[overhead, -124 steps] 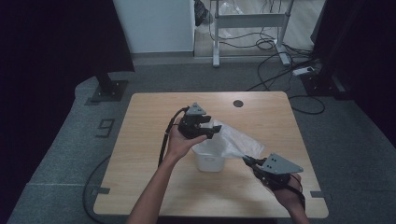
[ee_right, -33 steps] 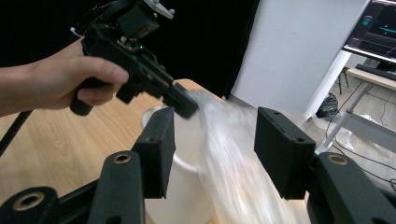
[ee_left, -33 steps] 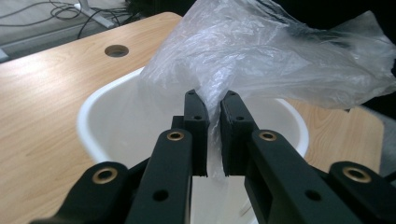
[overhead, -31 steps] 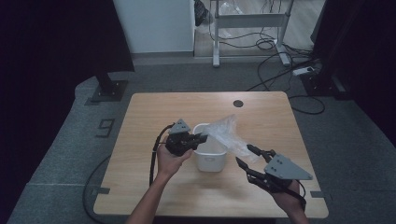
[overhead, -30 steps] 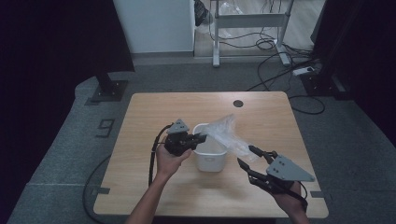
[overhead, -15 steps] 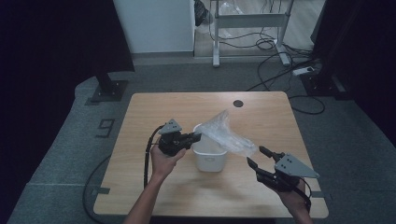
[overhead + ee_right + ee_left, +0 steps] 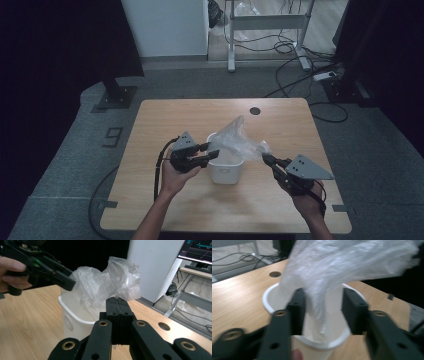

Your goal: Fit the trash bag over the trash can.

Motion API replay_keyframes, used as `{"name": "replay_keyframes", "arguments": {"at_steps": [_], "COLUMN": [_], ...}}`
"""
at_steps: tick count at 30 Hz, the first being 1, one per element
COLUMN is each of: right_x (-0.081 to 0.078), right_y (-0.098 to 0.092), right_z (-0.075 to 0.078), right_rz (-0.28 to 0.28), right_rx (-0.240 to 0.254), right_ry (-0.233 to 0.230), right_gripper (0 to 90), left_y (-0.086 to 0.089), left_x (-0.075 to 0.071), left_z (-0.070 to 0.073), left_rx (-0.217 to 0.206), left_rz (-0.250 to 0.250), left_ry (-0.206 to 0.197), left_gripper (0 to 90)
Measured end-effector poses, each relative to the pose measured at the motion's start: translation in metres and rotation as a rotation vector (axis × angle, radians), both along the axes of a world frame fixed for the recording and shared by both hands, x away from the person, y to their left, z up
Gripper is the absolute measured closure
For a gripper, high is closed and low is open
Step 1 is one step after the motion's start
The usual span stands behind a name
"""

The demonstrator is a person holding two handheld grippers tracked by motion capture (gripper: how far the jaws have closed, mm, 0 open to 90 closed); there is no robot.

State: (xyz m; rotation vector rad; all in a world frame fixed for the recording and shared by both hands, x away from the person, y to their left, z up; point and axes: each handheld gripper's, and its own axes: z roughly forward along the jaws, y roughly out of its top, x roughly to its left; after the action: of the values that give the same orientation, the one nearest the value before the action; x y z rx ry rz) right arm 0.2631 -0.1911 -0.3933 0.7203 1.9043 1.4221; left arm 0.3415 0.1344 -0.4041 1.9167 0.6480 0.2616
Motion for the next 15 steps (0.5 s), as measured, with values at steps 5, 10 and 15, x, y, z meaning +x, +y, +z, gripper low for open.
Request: {"name": "replay_keyframes", "arguments": {"at_steps": [5, 10, 15], "right_x": [0.002, 0.007, 0.011], "right_y": [0.005, 0.009, 0.007], "right_z": [0.001, -0.003, -0.003], "right_rz": [0.018, 0.014, -0.007], "right_rx": [-0.024, -0.046, -0.033], "right_ry": [-0.005, 0.003, 0.0], "right_gripper": [89.1, 89.0, 89.1], "left_y": [0.008, 0.012, 0.007], "left_x": [-0.007, -0.014, -0.017], "left_z": [0.007, 0.017, 0.017], "left_rx": [-0.025, -0.025, 0.025], "left_rz": [-0.02, -0.044, -0.055], "left_ry": [-0.024, -0.035, -0.027], "left_gripper": [36.2, 23.9, 13.3]}}
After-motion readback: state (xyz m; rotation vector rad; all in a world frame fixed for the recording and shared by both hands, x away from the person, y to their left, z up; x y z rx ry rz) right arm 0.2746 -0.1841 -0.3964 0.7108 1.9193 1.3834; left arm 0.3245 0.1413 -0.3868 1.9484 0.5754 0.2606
